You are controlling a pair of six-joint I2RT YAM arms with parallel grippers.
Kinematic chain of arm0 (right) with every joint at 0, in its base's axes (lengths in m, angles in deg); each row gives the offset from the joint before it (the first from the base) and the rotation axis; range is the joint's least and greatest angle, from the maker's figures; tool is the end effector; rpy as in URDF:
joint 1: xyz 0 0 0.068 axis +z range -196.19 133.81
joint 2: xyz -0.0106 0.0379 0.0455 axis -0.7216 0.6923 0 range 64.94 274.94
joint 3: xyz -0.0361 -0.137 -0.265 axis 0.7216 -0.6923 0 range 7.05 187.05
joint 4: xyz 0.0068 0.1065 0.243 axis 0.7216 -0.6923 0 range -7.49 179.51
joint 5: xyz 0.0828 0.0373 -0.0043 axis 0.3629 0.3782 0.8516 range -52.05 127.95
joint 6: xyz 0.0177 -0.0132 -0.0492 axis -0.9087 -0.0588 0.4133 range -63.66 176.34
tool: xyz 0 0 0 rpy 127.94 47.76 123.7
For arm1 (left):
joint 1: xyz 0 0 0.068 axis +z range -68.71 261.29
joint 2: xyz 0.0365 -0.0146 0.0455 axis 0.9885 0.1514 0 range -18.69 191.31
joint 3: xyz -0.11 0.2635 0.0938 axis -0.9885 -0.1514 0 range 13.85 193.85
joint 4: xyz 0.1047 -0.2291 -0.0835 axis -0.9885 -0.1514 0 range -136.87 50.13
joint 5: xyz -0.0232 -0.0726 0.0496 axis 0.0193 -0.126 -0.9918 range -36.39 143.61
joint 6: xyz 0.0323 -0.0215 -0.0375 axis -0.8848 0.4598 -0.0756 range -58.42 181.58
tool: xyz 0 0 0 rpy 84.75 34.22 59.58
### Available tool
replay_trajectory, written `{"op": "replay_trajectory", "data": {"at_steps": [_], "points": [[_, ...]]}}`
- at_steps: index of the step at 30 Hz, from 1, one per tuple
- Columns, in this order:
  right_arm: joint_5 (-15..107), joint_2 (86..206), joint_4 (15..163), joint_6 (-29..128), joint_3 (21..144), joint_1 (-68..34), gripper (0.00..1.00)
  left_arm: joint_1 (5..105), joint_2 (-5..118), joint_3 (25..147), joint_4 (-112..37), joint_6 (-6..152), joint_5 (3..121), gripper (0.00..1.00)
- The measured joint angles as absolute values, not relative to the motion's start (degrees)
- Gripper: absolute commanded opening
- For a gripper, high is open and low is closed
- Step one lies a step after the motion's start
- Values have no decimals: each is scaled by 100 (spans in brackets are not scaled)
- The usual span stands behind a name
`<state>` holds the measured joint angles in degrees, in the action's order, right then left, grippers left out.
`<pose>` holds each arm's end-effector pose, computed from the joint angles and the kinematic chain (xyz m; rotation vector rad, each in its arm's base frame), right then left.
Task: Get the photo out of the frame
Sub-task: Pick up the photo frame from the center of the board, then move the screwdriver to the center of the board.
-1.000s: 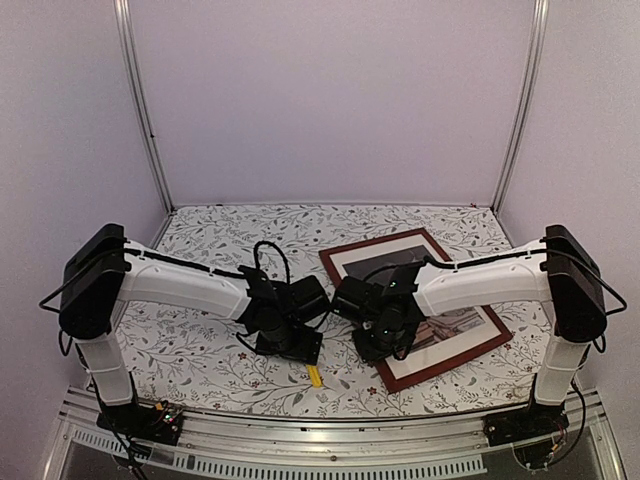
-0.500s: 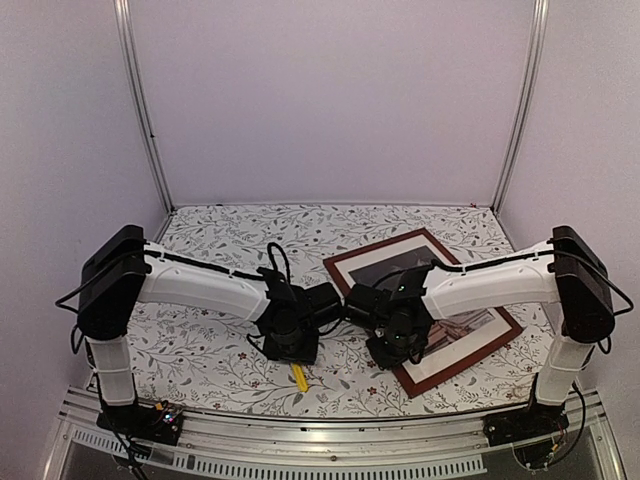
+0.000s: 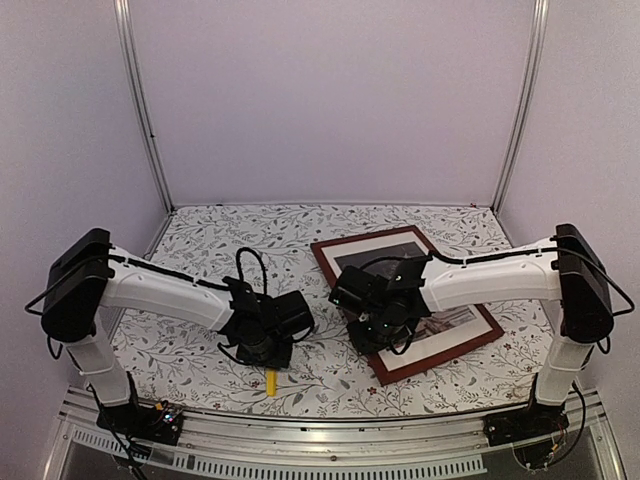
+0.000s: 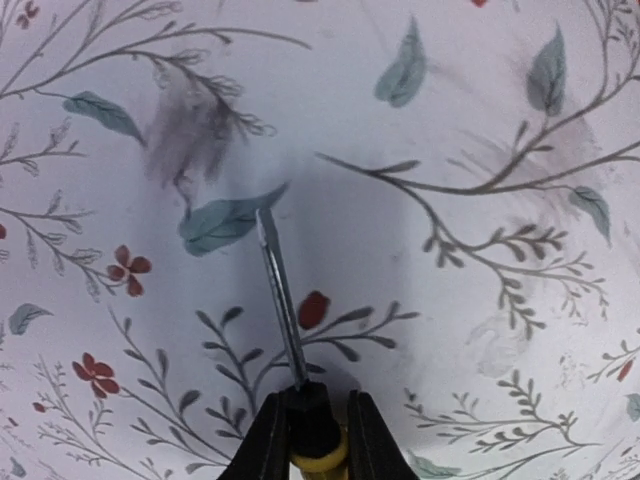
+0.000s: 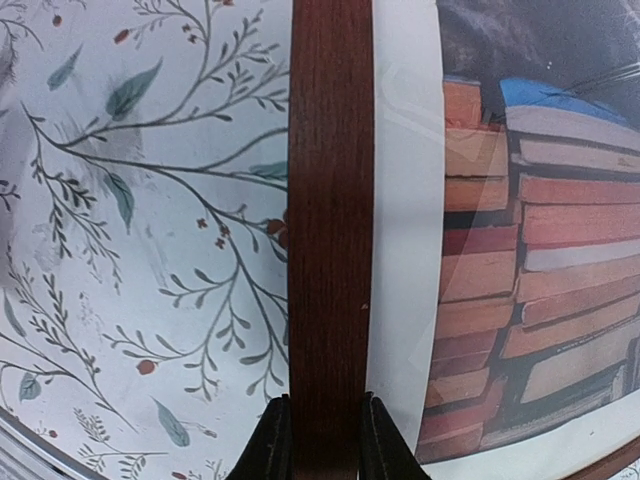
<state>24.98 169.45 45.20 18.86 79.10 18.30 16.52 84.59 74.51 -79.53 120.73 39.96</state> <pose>0.1626 0.3221 0.2078 -0.6226 2.7517 0.0525 0.1463 -0.2911 0.1659 0.1174 2.8662 -0.0093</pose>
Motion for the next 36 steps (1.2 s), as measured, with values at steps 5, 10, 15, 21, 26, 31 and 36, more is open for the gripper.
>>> {"op": "replay_trajectory", "data": {"at_steps": [5, 10, 15, 21, 26, 31, 36], "points": [[2550, 17312, 4607, 1926, 8476, 1828, 11, 2535, 7819, 6656, -7704, 11595, 3889, 11], [2614, 17802, 4605, 2028, 8954, 1828, 11, 3394, 7395, 6160, -7568, 11005, 3679, 11], [2647, 18193, 4555, 2046, 9424, 1826, 10, 3796, 7248, 5996, -7553, 10467, 3506, 11], [2743, 18482, 4445, 2122, 10010, 1798, 9, 4412, 6949, 5731, -7400, 9949, 3548, 18], [2828, 18493, 4340, 2181, 10257, 1789, 8, 4675, 6693, 5664, -7205, 9630, 3751, 25], [2878, 18491, 4220, 2188, 10404, 1789, 7, 4697, 6649, 5661, -7057, 9521, 3978, 31], [2922, 18491, 4122, 2186, 10460, 1787, 7, 4742, 6649, 5661, -7050, 9514, 4092, 36]]}}
